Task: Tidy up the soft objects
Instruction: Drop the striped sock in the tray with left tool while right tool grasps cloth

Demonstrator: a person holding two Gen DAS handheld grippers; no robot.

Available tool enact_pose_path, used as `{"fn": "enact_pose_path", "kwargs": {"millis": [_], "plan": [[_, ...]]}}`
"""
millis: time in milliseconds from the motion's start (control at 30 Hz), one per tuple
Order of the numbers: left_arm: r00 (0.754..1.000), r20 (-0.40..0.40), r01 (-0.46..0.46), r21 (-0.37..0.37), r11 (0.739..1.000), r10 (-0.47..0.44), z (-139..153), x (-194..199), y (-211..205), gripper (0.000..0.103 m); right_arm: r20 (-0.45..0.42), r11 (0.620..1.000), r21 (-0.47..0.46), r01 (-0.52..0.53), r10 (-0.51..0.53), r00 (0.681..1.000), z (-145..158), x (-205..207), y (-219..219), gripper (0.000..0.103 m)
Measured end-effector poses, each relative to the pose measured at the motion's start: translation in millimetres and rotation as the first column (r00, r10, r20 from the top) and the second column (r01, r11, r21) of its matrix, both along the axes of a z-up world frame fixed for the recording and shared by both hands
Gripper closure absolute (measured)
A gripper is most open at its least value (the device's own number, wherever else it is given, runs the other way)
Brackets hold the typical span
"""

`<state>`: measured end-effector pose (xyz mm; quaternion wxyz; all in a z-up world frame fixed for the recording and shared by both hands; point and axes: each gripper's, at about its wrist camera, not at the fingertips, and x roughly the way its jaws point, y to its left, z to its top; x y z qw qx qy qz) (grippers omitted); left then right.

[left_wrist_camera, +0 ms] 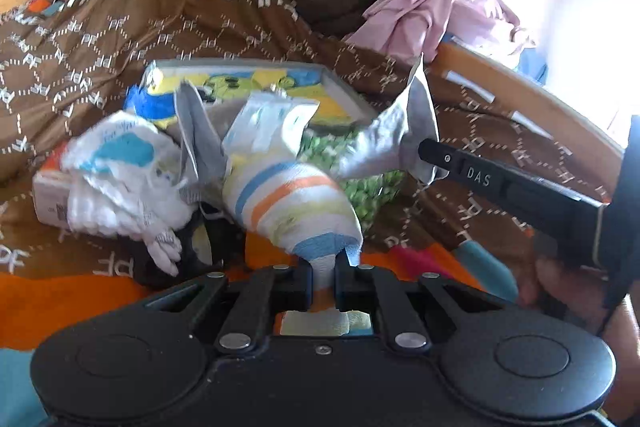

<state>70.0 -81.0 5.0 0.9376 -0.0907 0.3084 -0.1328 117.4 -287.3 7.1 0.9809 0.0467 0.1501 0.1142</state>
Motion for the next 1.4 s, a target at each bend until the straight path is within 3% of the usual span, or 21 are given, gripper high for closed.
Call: {"fn": "enact_pose_path", "kwargs": {"millis": [400, 567, 867, 1100, 1400], "plan": [[0.995, 0.083, 0.053, 0.022, 0.998, -0.055, 73, 6, 13, 0.094, 0.079, 1.000, 0.014, 0.015, -0.016, 0.997, 11, -6, -2, 0.101], [0.994, 0.074, 0.081, -0.021, 0.997, -0.079, 97, 30, 18, 0.094, 0.127, 1.000, 0.011, 0.027, -0.028, 0.992, 16, -4, 2, 0.101], [0.987, 0.156, 0.035, -0.060, 0.998, -0.025, 123, 102, 24, 0.093, 0.127, 0.995, 0.076, 0.066, -0.075, 0.989, 24, 67, -2, 0.101], [0.979, 0.206, -0.004, -0.021, 1.000, 0.008, 113, 184, 24, 0.093, 0.091, 0.986, 0.161, 0.044, -0.059, 0.994, 8, 138, -4, 0.101], [0.986, 0.148, -0.072, -0.011, 0.997, 0.072, 53, 267, 30, 0.093, 0.003, 0.976, 0.208, 0.061, -0.063, 0.998, -21, 184, -11, 0.101]]}}
